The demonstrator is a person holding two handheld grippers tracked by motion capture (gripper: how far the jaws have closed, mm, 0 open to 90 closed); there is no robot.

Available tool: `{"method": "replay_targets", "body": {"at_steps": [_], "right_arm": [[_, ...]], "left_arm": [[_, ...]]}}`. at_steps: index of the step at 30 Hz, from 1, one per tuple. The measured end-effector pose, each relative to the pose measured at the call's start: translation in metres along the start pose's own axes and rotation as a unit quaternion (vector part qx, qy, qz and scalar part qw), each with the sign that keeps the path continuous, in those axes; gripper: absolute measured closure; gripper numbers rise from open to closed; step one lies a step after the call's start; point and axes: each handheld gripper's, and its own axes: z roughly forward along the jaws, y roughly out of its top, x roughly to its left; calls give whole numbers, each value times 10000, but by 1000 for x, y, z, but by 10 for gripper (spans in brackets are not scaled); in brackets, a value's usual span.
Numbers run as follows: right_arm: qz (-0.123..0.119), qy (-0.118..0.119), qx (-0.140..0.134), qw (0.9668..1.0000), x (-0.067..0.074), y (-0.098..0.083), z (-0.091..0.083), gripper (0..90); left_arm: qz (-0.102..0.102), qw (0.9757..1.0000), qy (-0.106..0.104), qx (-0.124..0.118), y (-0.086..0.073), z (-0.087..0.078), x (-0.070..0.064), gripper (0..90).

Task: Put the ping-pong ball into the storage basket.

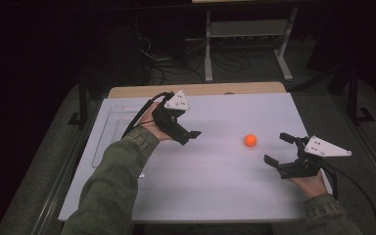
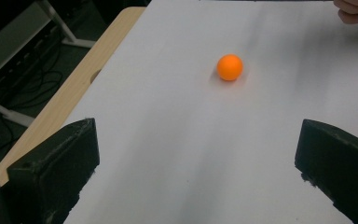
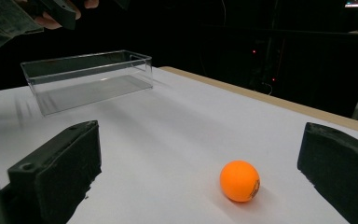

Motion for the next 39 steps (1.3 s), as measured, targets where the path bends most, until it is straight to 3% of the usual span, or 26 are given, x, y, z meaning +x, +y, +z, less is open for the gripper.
{"method": "replay_targets", "body": {"at_steps": [19, 27, 39], "right_arm": [[16, 16, 9, 10000, 0, 0, 0, 0], [10, 21, 10, 10000, 0, 0, 0, 0], [1, 30, -10, 10000, 0, 0, -1, 0]], "left_arm": [[40, 9999, -109, 95, 5, 13, 0, 0], [59, 9995, -225, 234, 6, 25, -1, 0], [102, 9994, -251, 222, 15, 39, 1, 0]]}}
